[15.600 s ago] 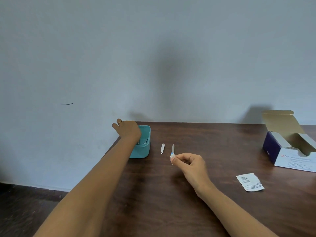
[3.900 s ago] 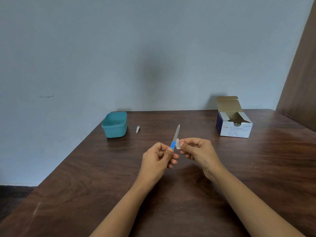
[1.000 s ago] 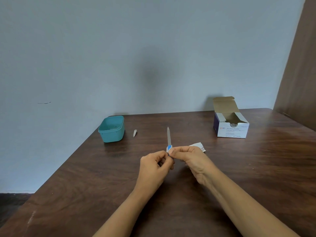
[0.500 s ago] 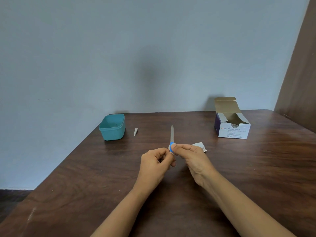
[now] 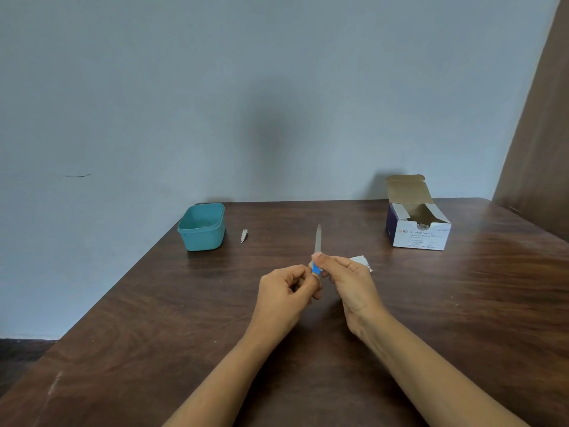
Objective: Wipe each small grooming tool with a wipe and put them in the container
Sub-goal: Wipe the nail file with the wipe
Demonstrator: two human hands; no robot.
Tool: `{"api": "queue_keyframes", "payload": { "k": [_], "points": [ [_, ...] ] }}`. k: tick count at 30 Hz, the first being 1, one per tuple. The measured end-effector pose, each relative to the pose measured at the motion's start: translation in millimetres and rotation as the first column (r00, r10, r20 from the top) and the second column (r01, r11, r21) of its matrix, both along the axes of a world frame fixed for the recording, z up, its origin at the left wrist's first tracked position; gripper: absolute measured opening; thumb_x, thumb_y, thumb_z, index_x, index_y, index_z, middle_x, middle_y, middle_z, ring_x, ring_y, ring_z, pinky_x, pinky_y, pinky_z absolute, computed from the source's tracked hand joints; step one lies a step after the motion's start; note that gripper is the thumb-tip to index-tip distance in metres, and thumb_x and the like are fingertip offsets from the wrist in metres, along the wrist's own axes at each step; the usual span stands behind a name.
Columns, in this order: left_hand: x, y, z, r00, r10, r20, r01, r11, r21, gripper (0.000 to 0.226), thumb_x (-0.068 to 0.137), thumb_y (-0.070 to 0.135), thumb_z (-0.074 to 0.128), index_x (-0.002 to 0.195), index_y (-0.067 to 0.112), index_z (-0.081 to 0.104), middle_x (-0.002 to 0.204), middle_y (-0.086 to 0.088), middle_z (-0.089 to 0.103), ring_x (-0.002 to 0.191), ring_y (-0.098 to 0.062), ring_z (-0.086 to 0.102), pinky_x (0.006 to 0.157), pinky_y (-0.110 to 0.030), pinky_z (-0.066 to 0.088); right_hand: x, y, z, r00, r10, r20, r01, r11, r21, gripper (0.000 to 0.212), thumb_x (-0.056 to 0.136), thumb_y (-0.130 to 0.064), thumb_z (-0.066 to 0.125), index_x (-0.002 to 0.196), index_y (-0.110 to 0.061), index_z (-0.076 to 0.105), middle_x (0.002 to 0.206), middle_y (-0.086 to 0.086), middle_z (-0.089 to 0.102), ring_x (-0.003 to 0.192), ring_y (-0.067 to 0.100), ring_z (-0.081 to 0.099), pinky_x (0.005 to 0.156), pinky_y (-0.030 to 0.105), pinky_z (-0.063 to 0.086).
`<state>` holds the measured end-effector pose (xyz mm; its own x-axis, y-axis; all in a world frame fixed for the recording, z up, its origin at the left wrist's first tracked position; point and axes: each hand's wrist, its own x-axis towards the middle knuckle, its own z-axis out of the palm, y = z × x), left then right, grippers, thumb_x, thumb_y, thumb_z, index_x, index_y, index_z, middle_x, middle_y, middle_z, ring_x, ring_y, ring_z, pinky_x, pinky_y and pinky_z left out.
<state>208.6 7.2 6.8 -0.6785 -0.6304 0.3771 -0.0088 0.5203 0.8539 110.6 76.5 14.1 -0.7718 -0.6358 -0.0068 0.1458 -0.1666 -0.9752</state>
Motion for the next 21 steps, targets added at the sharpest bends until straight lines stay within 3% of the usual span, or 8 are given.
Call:
{"api": "queue_keyframes", "payload": {
  "k": [3,8,13,17,21],
  "points": [
    [0.7,-2.3,0.6,1.000,0.007,-0.008,-0.007,0.999,0.040,0.020,0.088,0.012,0.059,0.072,0.008,0.071,0.066,-0.003,0.069,0.062,-0.015,0.062,0.064,-0.026,0.052,-3.5,0.5,2.4,0.999,0.038,-0.009,-0.038,0.999,0.013,0.018,0.086,-0.019,0.067,0.074,-0.007,0.071,0.049,-0.014,0.060,0.055,-0.004,0.055,0.069,0.018,0.035],
    [2.7,-3.2,-2.6,1.000,0.003,0.006,-0.003,0.998,-0.062,0.025,0.090,0.015,0.058,0.069,0.012,0.069,0.064,-0.003,0.068,0.061,-0.017,0.063,0.062,-0.025,0.052,0.7,3.9,2.5,0.991,0.130,0.020,-0.130,0.991,0.004,0.007,0.081,-0.010,0.070,0.076,-0.005,0.071,0.055,-0.007,0.064,0.048,-0.006,0.055,0.062,0.018,0.036],
    [-0.3,0.2,-2.6,1.000,-0.004,0.015,0.004,0.999,-0.048,0.023,0.091,0.013,0.057,0.073,0.006,0.069,0.065,-0.003,0.069,0.063,-0.012,0.065,0.063,-0.022,0.053,1.3,2.5,-0.2,1.000,0.030,0.010,-0.030,1.000,-0.006,0.024,0.078,-0.021,0.075,0.079,0.002,0.071,0.069,0.005,0.067,0.063,0.000,0.061,0.065,0.011,0.041],
    [-0.6,-1.4,-2.5,1.000,-0.002,-0.001,0.002,1.000,-0.001,0.021,0.089,0.011,0.057,0.074,0.006,0.070,0.066,-0.003,0.069,0.067,-0.022,0.065,0.064,-0.025,0.052,-0.5,1.4,1.4,1.000,0.000,-0.024,0.000,1.000,-0.005,0.017,0.082,-0.024,0.072,0.070,-0.013,0.074,0.066,-0.003,0.066,0.076,0.005,0.060,0.072,0.015,0.039],
    [1.6,-2.9,-1.8,1.000,0.007,0.008,-0.007,1.000,0.001,0.022,0.089,0.011,0.057,0.071,0.007,0.069,0.066,-0.004,0.069,0.061,-0.015,0.061,0.062,-0.020,0.050,-1.9,2.5,3.5,0.996,0.090,-0.015,-0.090,0.996,0.010,0.012,0.083,-0.015,0.070,0.074,-0.008,0.073,0.057,-0.010,0.064,0.054,-0.006,0.056,0.065,0.017,0.036]
  ]
}}
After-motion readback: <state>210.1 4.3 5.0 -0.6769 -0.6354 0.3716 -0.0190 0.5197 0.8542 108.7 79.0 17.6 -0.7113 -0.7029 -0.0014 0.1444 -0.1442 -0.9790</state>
